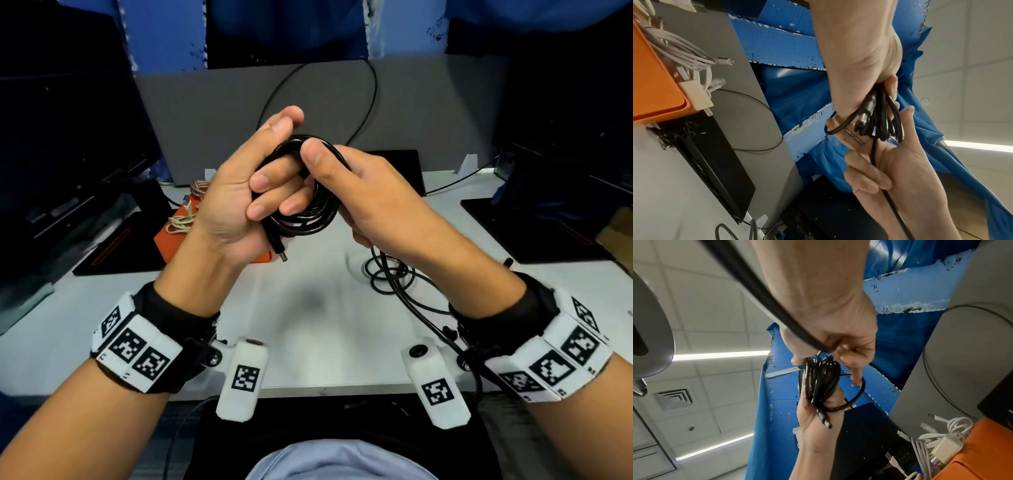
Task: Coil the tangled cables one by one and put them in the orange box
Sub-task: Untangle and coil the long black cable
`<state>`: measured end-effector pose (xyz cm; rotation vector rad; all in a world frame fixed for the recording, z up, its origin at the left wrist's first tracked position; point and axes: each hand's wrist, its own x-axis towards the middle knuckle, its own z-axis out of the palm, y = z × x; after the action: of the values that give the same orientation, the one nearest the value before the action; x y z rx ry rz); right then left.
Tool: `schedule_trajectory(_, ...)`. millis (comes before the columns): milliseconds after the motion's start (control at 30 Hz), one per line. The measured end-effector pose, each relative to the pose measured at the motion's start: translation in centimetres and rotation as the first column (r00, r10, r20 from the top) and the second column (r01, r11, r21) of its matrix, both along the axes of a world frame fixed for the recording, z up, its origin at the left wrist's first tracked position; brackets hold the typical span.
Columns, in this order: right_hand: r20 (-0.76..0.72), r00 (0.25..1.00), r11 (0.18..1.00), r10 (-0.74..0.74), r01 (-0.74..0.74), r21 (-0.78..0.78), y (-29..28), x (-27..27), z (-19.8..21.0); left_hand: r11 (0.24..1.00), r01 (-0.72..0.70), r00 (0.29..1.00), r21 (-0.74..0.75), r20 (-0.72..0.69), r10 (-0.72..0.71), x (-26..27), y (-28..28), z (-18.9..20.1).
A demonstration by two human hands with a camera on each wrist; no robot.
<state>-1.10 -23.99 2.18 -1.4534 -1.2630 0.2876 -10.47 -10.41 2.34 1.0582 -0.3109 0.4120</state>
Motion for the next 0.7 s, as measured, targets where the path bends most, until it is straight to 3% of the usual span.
schedule_trajectory(200,0.166,0.967,0.977,-0.193,0.205,-0.062,0.4,0.3,0.0,0.994,0.096,0.994,-0.043,0.050,-0.094,-0.1,-0.2,-0.1)
schedule_trajectory(333,-0.016,0.999,0.999,0.037,-0.038,-0.032,-0.4,-0.1,0.7,0.988,0.151,0.987,-0.037,0.064,-0.148,-0.3,-0.1,0.0)
schedule_trajectory(500,0.041,0.993,0.989,-0.112,0.107,0.102,0.0,0.7,0.6,0.996,0.022,1.000,0.081,0.013,-0.023,-0.6,-1.1,1.0)
schedule_trajectory(700,-0.071,0.996,0.981,-0.062,0.074,0.177,0.5,-0.8,0.1,0.986,0.024,0.998,0.164,0.045,-0.032,-1.7,-1.4,1.7)
